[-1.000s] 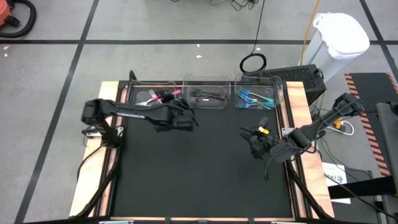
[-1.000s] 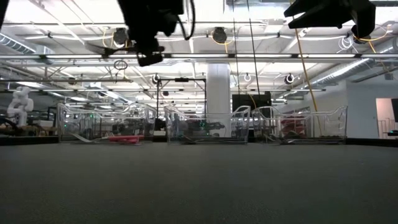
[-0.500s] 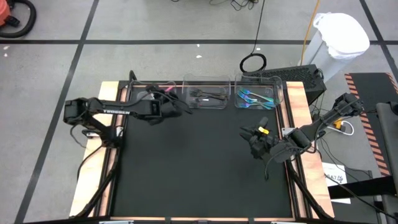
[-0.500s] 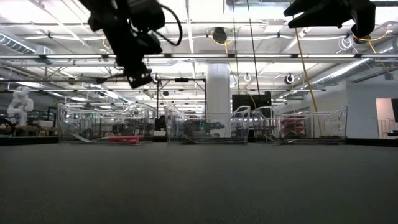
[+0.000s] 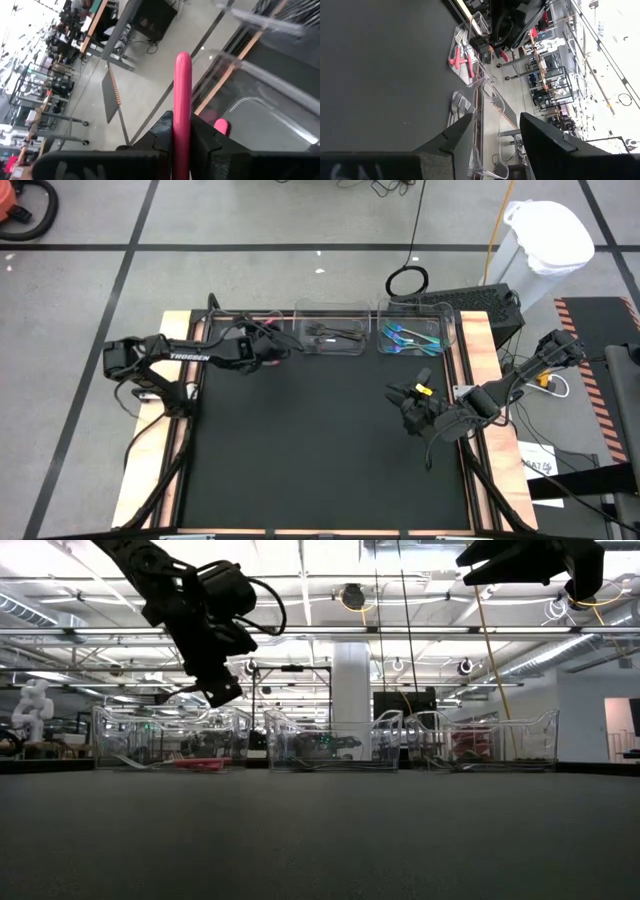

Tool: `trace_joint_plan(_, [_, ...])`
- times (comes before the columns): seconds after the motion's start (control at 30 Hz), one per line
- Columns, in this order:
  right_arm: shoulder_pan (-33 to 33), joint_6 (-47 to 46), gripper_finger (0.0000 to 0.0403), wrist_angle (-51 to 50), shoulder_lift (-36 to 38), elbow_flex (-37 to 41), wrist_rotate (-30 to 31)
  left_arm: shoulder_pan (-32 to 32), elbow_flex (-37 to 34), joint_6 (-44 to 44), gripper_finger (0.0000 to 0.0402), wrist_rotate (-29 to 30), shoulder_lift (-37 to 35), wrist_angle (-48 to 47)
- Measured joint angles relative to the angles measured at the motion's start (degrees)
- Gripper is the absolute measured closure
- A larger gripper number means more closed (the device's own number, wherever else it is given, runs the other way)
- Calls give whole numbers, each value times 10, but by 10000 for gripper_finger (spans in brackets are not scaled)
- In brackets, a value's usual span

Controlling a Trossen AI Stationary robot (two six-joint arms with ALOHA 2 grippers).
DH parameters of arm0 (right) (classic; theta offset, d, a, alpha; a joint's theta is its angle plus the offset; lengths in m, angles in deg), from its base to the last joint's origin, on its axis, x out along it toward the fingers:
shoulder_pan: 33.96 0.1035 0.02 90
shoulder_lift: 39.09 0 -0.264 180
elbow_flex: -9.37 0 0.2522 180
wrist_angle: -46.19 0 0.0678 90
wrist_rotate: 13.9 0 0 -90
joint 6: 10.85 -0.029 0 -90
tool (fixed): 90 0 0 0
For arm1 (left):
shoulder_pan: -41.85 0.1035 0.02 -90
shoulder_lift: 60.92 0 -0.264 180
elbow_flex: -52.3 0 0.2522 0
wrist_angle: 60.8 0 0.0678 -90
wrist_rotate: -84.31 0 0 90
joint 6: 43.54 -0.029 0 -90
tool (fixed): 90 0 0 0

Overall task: Sort silverware by color (type)
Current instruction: Put the pink fork into the transparent bin

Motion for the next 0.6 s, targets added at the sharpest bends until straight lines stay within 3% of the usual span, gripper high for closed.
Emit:
trace_joint_plan(0.23, [0, 0, 243, 0, 0, 0, 0, 26, -38, 2, 367, -11, 0, 56])
trace_joint_plan(0.6, [0, 0, 243, 0, 0, 0, 0, 42, -118, -48, 366, -26, 0, 234])
